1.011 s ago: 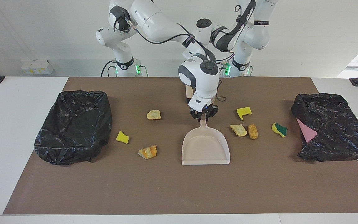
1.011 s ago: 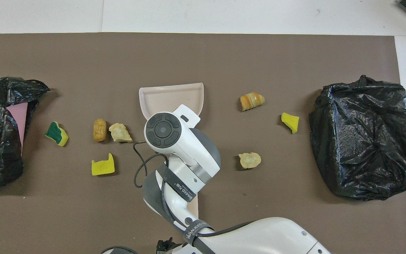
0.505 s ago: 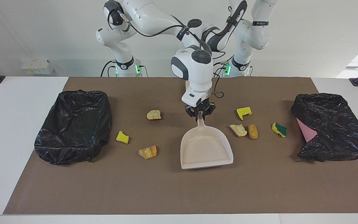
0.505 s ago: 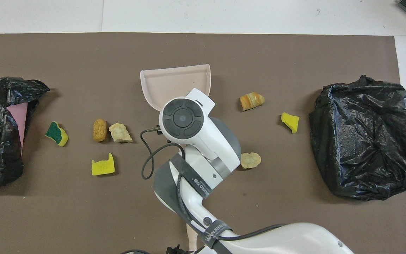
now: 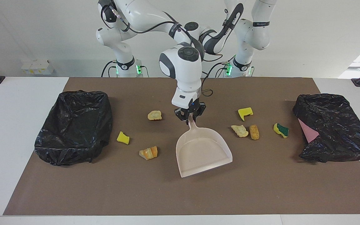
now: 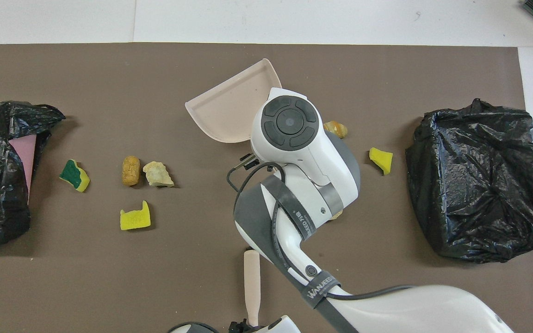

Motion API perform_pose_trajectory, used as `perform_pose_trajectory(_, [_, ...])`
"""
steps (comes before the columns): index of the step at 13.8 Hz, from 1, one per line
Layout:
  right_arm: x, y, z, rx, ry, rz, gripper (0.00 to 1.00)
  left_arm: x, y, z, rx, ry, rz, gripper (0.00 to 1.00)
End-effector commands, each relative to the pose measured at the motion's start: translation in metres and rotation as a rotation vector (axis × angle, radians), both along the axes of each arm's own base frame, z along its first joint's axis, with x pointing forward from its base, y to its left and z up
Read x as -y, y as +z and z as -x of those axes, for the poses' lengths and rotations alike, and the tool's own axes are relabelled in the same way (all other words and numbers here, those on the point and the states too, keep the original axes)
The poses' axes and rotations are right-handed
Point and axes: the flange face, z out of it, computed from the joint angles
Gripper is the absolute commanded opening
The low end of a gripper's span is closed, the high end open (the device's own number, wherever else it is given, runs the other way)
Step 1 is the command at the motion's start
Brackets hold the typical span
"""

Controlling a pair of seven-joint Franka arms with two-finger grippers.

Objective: Sweep and dump trash in bin

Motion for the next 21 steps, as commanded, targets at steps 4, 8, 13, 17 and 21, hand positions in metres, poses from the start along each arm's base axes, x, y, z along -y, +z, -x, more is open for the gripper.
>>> perform_pose_trajectory(4, [0.039,-0.003,-0.009,-0.038,0.428,0.057,0.00,-0.002,0.010,0.002,-0.022,0.015,-0.045,0.51])
perform_pose_trajectory(8, [0.048,-0.020,-0.013,-0.070,0.615,0.092,0.00,-0.007,0.011,0.002,-0.038,0.068,-0.084,0.00])
perform_pose_trajectory(13, [0.038,-0.027,-0.008,-0.083,0.680,0.114,0.00,-0.026,0.057,-0.053,-0.060,0.174,-0.124,0.00])
perform_pose_trajectory(17, [0.041,-0.036,-0.004,-0.108,0.854,0.143,0.00,-0.067,0.098,-0.111,-0.085,0.283,-0.142,0.00])
perform_pose_trajectory(21, [0.042,-0.038,0.007,-0.158,0.993,0.193,0.00,-0.132,0.120,-0.167,-0.118,0.344,-0.145,0.00])
